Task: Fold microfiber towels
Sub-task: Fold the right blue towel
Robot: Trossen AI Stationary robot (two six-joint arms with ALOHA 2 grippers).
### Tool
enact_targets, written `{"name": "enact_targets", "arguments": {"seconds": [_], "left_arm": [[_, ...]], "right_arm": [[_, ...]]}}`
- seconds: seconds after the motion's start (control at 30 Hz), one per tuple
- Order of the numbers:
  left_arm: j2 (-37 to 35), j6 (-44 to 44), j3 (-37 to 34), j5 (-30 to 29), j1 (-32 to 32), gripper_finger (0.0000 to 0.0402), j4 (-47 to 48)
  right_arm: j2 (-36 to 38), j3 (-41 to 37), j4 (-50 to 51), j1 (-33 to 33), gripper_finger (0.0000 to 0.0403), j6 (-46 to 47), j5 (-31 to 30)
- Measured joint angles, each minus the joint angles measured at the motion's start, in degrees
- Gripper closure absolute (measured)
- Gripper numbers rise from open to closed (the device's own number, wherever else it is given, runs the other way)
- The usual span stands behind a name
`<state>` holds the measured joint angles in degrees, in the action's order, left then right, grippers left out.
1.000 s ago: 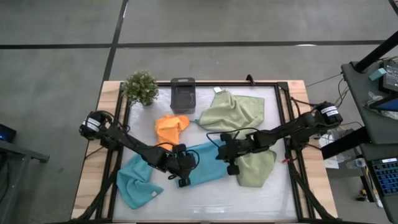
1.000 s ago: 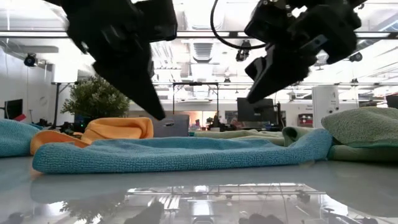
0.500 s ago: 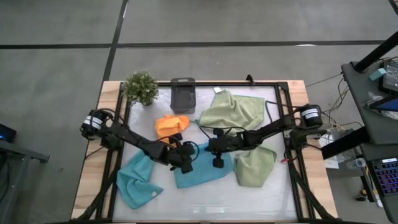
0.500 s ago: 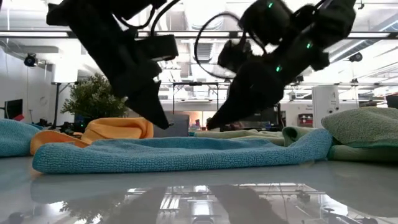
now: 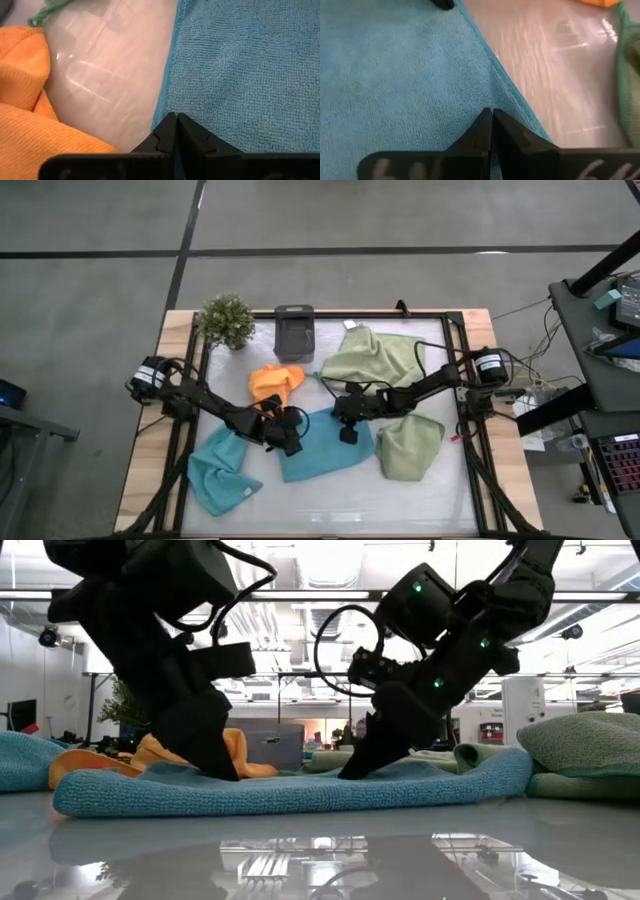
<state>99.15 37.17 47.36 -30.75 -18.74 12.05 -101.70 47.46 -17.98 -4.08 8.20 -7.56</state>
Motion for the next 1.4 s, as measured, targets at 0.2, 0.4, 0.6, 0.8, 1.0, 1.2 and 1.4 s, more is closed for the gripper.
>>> {"name": "enact_targets", "arguments": {"seconds": [0.2,0.4,0.6,0.8,1.0,1.2,1.4], "left_arm": [[-0.58,-0.36,-0.01,0.22,0.02,0.0398,0.64],[-3.13,-0.46,0.12,0.33,0.0,0.0398,0.76],[-5.46,-0.43,1.42,0.34,-0.12,0.0398,-0.09],[-5.47,-0.54,1.98,0.41,-0.41,0.0398,-5.28],[-4.82,-0.12,1.92,0.47,-1.15,0.0398,-9.19],[-1.7,-0.07,1.9,0.47,-1.31,0.0398,-13.02],[2.48,0.49,1.87,0.49,-1.29,0.0398,-14.13]], "right_arm": [[2.32,0.0,2.06,0.28,0.0394,-0.3,-0.17],[8.13,0.0,8.58,0.26,0.0394,0.12,-0.13],[14.65,0.0,19.88,0.26,0.0393,6.8,0.09],[19.53,0.0,30.37,0.24,0.0362,13.83,2.75],[20.59,-0.01,35.19,-0.31,0.0299,19.48,5.05],[18.97,-0.02,36.92,-0.41,0.0232,22.53,5.06],[16.6,-0.02,37.02,-0.39,0.0185,24.33,6.28]]}}
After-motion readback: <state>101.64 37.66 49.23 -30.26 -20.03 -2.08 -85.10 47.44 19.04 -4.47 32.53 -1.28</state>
